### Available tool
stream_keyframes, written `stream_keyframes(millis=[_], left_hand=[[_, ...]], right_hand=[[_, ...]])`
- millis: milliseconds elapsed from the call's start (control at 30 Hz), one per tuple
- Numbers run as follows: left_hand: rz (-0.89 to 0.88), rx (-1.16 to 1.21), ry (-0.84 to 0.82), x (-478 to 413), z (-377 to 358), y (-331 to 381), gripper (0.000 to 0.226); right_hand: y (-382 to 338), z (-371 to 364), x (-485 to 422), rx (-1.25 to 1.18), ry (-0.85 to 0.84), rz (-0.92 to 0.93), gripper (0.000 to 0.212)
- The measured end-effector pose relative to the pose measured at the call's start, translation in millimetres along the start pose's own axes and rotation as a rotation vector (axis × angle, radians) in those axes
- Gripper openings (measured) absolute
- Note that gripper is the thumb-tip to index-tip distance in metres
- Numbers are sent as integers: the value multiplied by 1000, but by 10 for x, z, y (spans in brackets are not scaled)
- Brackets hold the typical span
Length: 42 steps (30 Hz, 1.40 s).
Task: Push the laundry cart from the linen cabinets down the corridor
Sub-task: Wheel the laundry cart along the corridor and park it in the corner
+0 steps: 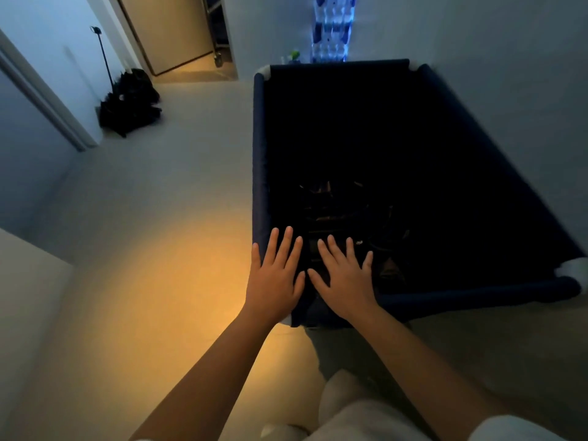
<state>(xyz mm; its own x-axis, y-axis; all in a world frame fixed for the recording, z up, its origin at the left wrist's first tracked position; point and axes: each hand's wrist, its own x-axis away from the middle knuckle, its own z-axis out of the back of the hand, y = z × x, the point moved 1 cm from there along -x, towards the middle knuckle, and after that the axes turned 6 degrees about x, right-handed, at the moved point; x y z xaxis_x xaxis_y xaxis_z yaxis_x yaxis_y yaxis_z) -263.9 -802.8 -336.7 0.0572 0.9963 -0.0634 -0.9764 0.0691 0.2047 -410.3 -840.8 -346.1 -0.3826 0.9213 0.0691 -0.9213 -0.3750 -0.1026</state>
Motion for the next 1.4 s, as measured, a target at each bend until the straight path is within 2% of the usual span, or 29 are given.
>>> stream_keyframes(millis=[233, 533, 733, 867, 1067, 1233, 1400], left_hand=[[-44, 26, -37, -242, 8, -557, 60], [-194, -10, -106, -1120, 88, -1280, 59], [-204, -20, -143, -1686, 129, -1707, 61], [-277, 10, -198, -2015, 75, -2021, 60], [-379, 51, -241, -2781, 228, -2803, 63], [-503, 57, -232, -3580, 520, -3500, 64], [-618, 125, -203, -4276, 653, -3714, 62]], right_hand=[[-390, -110, -322, 22, -2, -77, 65], [-731, -230, -1245, -35, -59, -285, 65], [-935, -125, -1768, -39, -35, -356, 64], [-1088, -110, -2114, -39, -27, -398, 65], [-1464, -22, -2975, -97, 9, -537, 64], [-2039, 180, -3699, -136, 191, -576, 60], [-2154, 303, -4408, -123, 137, -693, 62]])
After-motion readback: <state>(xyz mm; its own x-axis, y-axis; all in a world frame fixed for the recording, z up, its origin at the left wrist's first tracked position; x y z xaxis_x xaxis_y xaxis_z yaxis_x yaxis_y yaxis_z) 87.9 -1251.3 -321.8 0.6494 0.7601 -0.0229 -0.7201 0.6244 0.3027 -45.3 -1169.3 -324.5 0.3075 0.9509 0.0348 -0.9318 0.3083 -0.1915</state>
